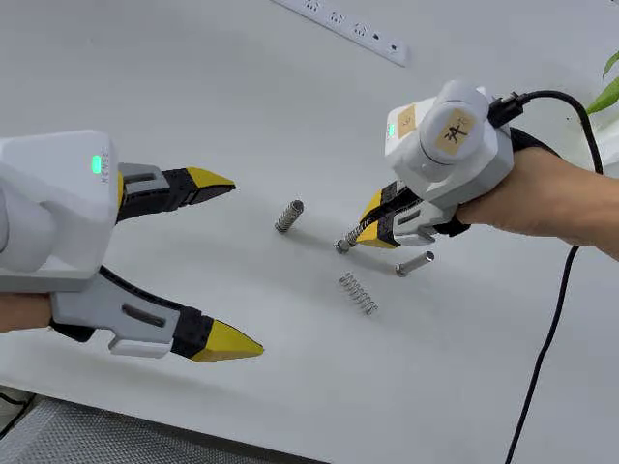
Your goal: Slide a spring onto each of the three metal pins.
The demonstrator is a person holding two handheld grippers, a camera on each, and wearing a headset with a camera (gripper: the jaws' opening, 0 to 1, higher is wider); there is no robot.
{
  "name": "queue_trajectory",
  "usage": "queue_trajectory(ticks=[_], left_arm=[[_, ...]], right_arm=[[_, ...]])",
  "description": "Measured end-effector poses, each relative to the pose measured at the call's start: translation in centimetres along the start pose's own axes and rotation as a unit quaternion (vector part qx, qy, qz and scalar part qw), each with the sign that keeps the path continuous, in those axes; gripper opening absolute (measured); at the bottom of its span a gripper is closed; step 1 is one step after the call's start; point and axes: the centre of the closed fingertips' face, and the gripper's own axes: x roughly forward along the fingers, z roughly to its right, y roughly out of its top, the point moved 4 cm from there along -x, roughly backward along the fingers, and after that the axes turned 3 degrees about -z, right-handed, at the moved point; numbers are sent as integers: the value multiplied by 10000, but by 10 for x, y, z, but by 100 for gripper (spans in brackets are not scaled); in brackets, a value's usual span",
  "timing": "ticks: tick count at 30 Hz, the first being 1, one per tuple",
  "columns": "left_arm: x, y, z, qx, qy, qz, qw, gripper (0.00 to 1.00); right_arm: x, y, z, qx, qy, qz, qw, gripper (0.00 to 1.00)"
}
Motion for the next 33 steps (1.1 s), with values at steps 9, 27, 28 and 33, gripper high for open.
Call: queue_trajectory(ticks=[9, 27, 28, 33], left_arm=[[0, -1, -1, -15, 11, 12, 10000, 90], [0, -3, -1, -13, -7, -14, 10000, 90], [1, -3, -1, -14, -11, -21, 10000, 90], [0, -3, 0, -16, -8, -6, 10000, 90]], right_arm=[[8, -1, 2, -67, 2, -66, 10000, 7], [16, -2, 0, -95, 37, -112, 9999, 7], [16, -2, 1, -95, 40, -104, 9999, 7], [14, 1, -3, -100, 42, -96, 9999, 7]])
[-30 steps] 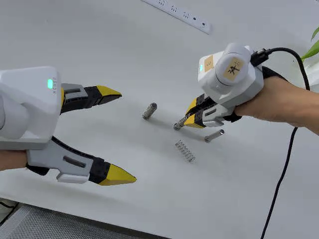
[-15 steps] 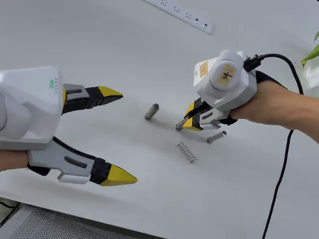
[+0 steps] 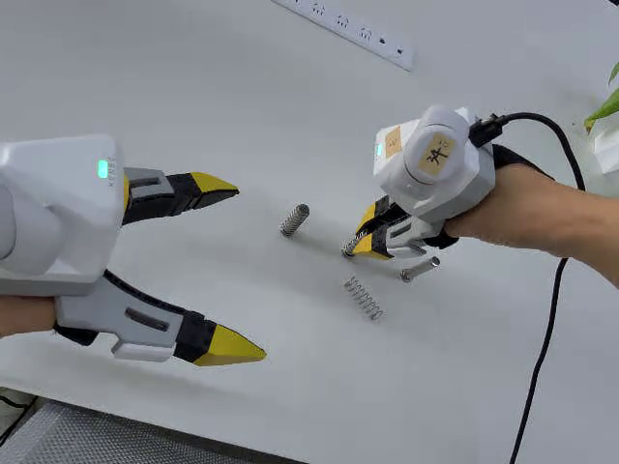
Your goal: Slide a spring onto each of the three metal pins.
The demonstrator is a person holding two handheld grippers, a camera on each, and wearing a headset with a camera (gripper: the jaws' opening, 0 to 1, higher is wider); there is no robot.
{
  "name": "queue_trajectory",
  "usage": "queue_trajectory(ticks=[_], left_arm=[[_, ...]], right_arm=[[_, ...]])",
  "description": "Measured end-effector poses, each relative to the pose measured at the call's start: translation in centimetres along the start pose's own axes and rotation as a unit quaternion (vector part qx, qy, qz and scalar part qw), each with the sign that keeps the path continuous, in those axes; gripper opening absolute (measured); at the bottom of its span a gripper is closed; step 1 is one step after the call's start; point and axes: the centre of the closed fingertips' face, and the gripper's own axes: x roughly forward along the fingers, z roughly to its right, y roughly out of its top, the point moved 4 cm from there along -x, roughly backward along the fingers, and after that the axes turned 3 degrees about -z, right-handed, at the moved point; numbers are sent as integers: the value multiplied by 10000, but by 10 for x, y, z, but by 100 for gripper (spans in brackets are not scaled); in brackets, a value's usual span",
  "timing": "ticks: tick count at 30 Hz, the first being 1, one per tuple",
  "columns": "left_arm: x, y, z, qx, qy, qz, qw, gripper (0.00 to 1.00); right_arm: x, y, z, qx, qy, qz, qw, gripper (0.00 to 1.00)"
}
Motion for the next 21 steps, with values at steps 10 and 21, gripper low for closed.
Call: queue_trajectory(ticks=[10, 21], left_arm=[[0, 0, -1, -2, 5, -2, 10000, 90], [-1, 1, 0, 9, 6, -17, 10000, 90]], right_arm=[[0, 0, -3, 40, 19, 10, 10000, 9], [-7, 1, 0, 155, -76, 173, 9997, 18]])
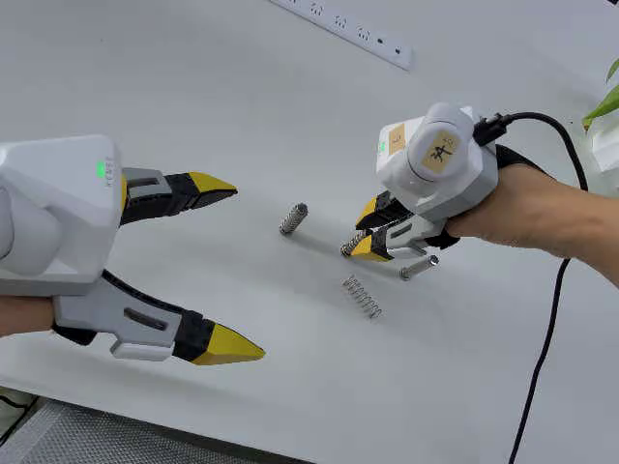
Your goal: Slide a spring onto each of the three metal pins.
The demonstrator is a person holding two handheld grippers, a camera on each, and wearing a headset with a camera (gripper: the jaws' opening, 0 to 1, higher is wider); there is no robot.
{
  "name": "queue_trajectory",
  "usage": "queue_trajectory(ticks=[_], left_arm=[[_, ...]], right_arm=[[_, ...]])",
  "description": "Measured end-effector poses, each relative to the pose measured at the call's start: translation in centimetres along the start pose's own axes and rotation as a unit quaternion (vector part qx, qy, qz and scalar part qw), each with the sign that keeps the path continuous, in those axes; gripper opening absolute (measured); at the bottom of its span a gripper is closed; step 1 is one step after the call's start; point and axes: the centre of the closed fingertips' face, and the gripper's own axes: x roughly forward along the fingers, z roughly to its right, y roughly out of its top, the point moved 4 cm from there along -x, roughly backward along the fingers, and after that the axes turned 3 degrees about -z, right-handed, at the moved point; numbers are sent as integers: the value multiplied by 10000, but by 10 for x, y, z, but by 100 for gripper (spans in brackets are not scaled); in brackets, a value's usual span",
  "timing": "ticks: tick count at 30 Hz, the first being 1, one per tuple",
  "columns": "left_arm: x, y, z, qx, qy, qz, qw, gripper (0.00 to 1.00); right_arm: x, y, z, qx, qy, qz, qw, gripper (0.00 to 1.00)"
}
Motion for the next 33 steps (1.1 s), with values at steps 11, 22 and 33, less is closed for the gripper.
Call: queue_trajectory(ticks=[11, 22, 33], left_arm=[[-1, 1, 1, 46, -24, -75, 10000, 90], [-5, 2, 3, 111, -29, -215, 9997, 90], [-6, 6, 1, 216, -16, -383, 9990, 91]], right_arm=[[-14, 0, -1, 78, -125, 280, 9995, 31], [-36, 4, -10, 302, -378, 803, 9956, 47], [-59, -14, -21, 660, -607, 1592, 9832, 68]])
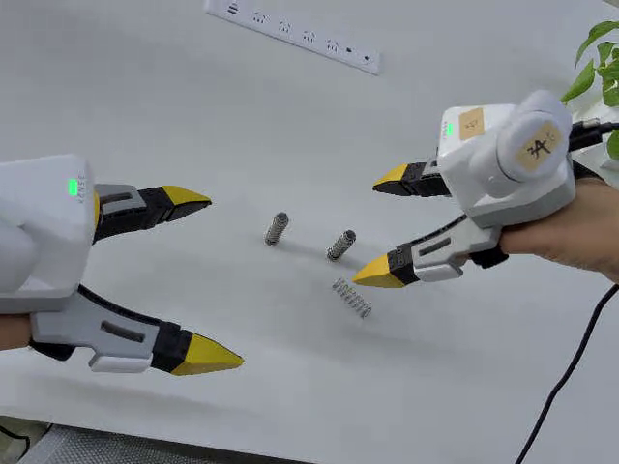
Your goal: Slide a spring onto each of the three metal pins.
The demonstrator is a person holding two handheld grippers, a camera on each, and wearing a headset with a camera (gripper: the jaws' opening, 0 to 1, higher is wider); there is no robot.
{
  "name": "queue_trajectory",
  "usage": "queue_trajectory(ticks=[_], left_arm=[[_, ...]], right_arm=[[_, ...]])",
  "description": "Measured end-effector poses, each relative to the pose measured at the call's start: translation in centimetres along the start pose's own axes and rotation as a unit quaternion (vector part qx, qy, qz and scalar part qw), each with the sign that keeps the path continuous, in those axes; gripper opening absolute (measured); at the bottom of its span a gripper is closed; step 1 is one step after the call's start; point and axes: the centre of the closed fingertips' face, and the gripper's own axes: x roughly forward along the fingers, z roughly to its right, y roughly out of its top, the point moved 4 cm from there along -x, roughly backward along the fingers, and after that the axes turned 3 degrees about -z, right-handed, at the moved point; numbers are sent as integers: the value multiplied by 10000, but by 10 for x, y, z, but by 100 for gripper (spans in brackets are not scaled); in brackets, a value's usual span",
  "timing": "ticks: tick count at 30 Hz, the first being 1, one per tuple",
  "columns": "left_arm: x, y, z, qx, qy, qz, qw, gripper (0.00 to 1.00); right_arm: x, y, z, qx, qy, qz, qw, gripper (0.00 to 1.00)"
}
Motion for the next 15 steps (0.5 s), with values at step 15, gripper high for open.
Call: queue_trajectory(ticks=[15], left_arm=[[-3, 11, -1, 270, -15, -338, 9991, 91]], right_arm=[[-45, -25, -19, 726, -513, 1187, 9889, 90]])
